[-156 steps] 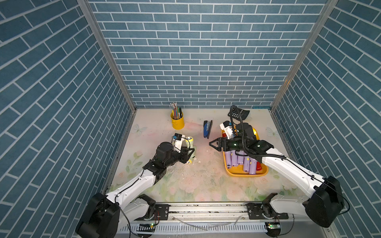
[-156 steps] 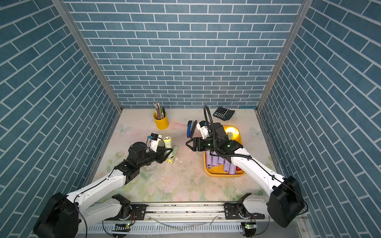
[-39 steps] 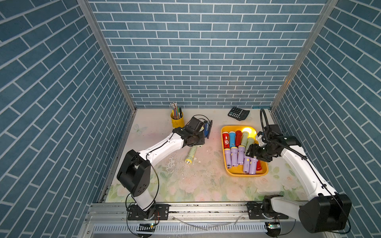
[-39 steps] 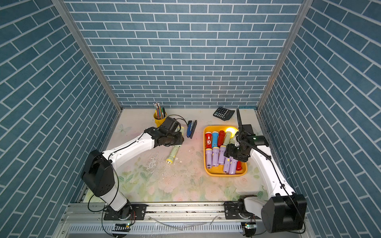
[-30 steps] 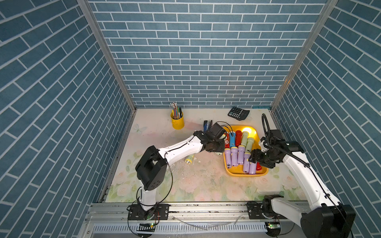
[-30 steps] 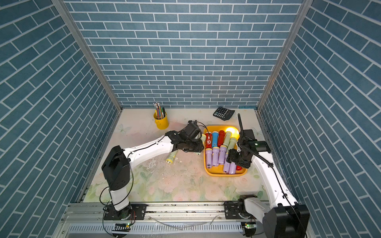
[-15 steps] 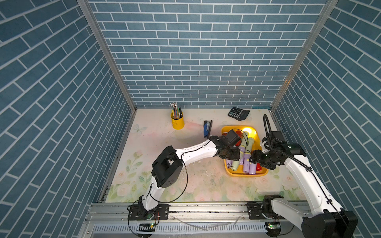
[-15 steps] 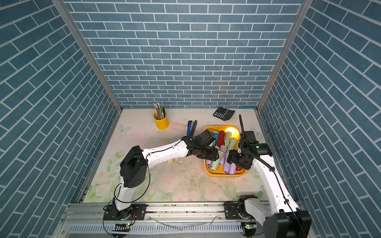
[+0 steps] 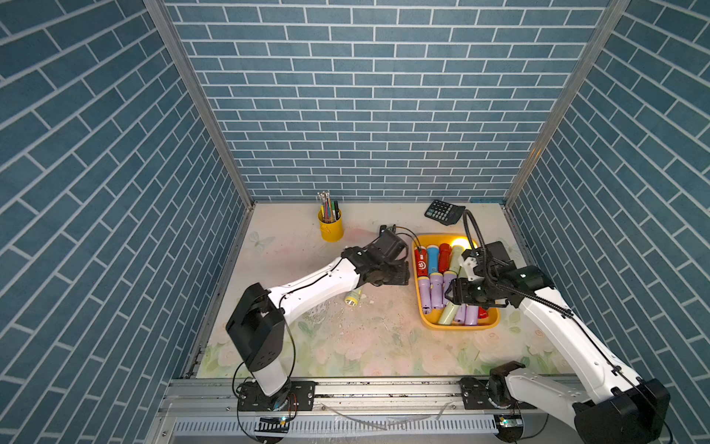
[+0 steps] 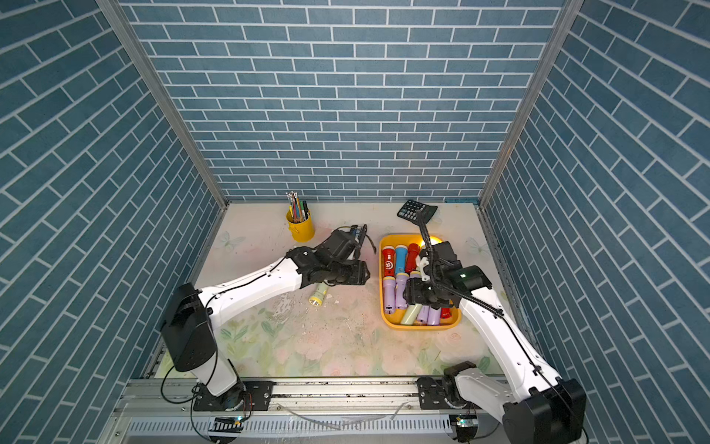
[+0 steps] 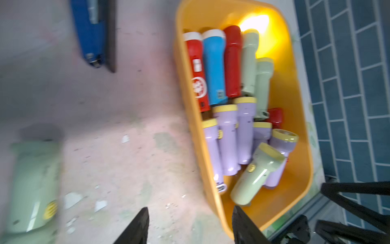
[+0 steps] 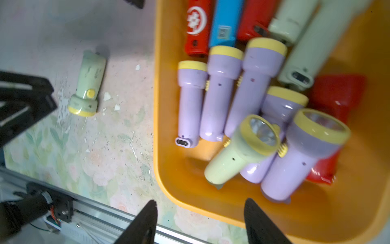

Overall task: Put the flashlights into the storage boxes
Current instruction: Place the flashlight at the storage box, then pick up the flashlight from the center of the board.

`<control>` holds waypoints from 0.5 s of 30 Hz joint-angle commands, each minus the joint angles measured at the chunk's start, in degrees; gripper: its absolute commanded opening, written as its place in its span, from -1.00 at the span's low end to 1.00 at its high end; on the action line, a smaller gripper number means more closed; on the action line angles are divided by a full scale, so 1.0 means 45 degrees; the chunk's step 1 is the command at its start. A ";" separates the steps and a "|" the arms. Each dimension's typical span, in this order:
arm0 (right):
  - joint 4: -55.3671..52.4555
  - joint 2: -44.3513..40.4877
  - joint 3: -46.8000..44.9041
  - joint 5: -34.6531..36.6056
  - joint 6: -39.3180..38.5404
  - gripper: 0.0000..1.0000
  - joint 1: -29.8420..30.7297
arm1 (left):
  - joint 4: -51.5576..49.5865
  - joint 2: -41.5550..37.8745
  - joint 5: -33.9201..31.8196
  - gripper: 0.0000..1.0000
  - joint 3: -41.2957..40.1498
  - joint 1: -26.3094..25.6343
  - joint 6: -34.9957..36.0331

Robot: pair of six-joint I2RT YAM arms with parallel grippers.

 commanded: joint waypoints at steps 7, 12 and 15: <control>0.1858 0.3568 0.3008 -0.0584 -0.8956 0.37 0.3305 | -0.0349 -0.3408 -0.0325 0.29 -0.4032 0.2708 0.0097; 0.0631 0.6683 0.5489 -0.0931 -1.3847 0.44 0.4027 | 0.0109 -0.4660 0.0551 0.29 -0.5675 0.4452 0.0043; 0.0187 0.8436 0.6706 -0.0533 -1.6107 0.45 0.4433 | 0.0163 -0.5085 0.0932 0.29 -0.6251 0.5288 0.0117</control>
